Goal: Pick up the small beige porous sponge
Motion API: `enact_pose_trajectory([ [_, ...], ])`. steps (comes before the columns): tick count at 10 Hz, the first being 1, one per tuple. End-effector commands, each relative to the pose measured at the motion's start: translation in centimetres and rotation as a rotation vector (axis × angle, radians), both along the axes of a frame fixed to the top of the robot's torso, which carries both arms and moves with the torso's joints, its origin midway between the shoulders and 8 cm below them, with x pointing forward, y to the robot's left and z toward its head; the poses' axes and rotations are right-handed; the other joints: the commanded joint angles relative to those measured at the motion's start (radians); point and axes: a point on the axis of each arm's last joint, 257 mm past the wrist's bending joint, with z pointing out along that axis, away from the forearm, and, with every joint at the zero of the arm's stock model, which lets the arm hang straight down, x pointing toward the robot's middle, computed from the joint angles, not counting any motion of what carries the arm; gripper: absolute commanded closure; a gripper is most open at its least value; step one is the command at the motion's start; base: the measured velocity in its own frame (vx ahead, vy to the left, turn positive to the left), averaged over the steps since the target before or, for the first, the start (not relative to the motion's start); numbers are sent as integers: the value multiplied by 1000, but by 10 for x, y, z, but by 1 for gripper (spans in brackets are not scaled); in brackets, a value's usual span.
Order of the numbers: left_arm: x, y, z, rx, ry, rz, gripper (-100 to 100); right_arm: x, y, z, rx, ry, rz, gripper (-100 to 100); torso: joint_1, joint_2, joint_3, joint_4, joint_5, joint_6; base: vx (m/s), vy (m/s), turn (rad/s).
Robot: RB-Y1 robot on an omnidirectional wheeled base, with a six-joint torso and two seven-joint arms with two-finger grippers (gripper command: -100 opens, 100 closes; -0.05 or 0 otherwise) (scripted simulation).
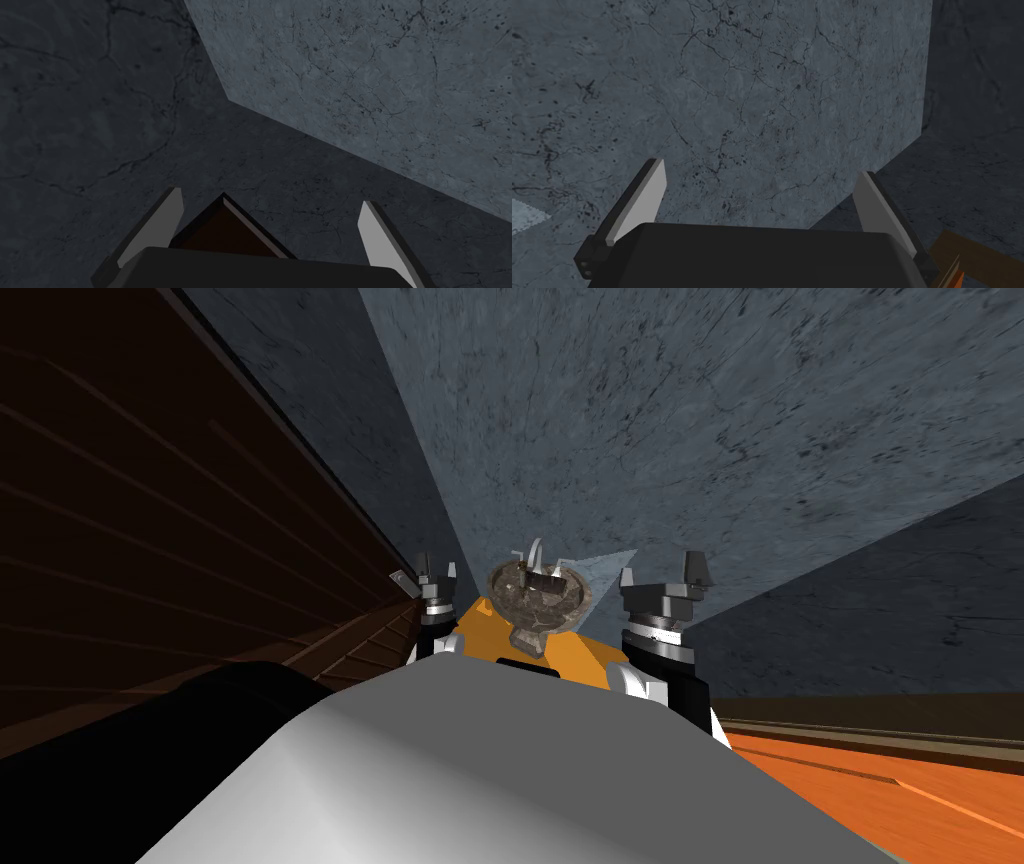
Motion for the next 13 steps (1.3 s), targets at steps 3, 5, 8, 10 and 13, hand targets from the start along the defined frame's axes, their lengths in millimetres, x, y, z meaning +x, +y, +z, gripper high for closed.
enact_pose_trajectory([
  [3,13,-11,-6,53,54,-78,-100,0,0,0,0,0,0,0,1,0,0,0,0,0,-1,5,-52],
  [5,19,-16,-9,71,78,-110,-100,0,0,0,0,0,0,0,1,0,0,0,0,0,-1,8,-44],
  [8,37,-28,-22,83,157,-200,-100,0,0,0,0,0,0,0,1,0,0,0,0,0,0,16,-105],
  [10,45,-32,-29,88,201,-232,-100,0,0,0,0,0,0,0,1,0,0,0,0,0,5,14,-54],
  [13,58,-40,-43,85,276,-292,-100,0,0,0,0,0,0,0,1,-1,0,0,0,0,4,18,-85],
])
